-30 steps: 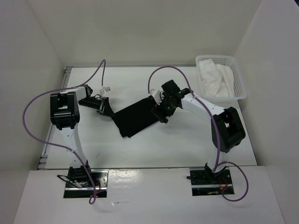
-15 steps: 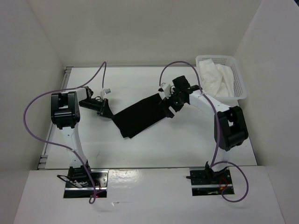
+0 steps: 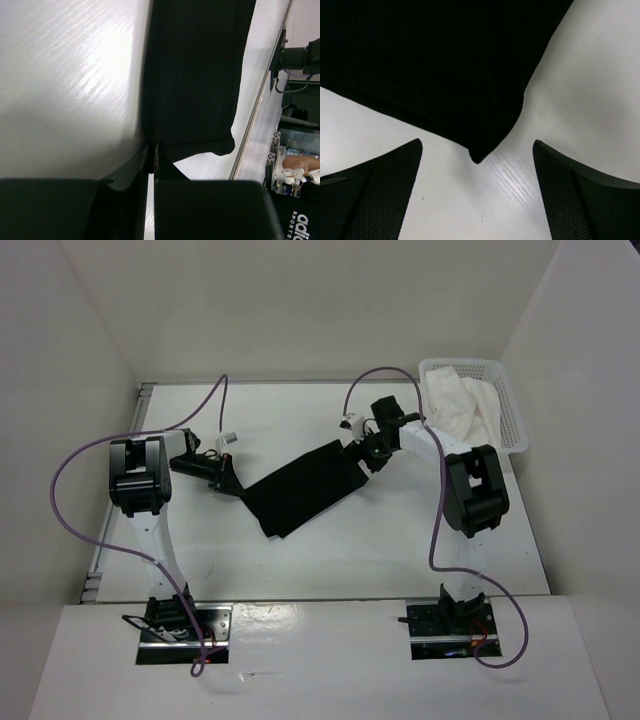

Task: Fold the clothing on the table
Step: Fold the skirt

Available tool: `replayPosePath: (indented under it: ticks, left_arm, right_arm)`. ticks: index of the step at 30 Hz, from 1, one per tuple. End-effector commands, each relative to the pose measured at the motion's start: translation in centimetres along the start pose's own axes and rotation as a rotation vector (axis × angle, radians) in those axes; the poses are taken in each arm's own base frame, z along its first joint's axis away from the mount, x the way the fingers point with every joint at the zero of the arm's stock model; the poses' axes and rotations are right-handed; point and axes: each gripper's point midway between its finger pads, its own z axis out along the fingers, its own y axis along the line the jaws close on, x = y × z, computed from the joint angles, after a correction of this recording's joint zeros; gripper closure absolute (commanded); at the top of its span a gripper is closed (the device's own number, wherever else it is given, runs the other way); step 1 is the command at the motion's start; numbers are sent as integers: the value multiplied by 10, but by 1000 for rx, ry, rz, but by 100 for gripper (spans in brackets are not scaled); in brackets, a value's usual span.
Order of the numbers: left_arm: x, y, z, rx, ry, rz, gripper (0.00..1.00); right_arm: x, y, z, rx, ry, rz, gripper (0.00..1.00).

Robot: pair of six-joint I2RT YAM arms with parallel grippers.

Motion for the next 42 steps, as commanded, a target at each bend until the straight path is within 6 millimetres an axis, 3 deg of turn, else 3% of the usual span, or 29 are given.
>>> replayPosePath:
  ticks: [1, 2, 6, 11, 24, 37, 42]
  left_arm:
    - [13, 24, 0, -102, 65, 56, 98]
    - [14, 23, 0, -100, 69, 39, 98]
    - [11, 23, -1, -103, 65, 47, 98]
    - [12, 22, -1, -100, 69, 39, 98]
    - [11, 22, -2, -107, 74, 39, 98]
    - [15, 19, 4, -94, 97, 43, 98]
    - [15, 19, 4, -94, 97, 43, 98]
  right_arm:
    - [-27, -4, -6, -71, -86, 5, 6]
    - [-33, -10, -8, -76, -106, 9, 6]
    - [-27, -24, 1, -112, -99, 60, 9]
    - [-17, -25, 21, -158, -64, 74, 14]
    - [-2, -15, 45, -268, -31, 128, 22]
    - [0, -9, 53, -292, -27, 155, 29]
    - [2, -11, 57, -285, -20, 173, 38]
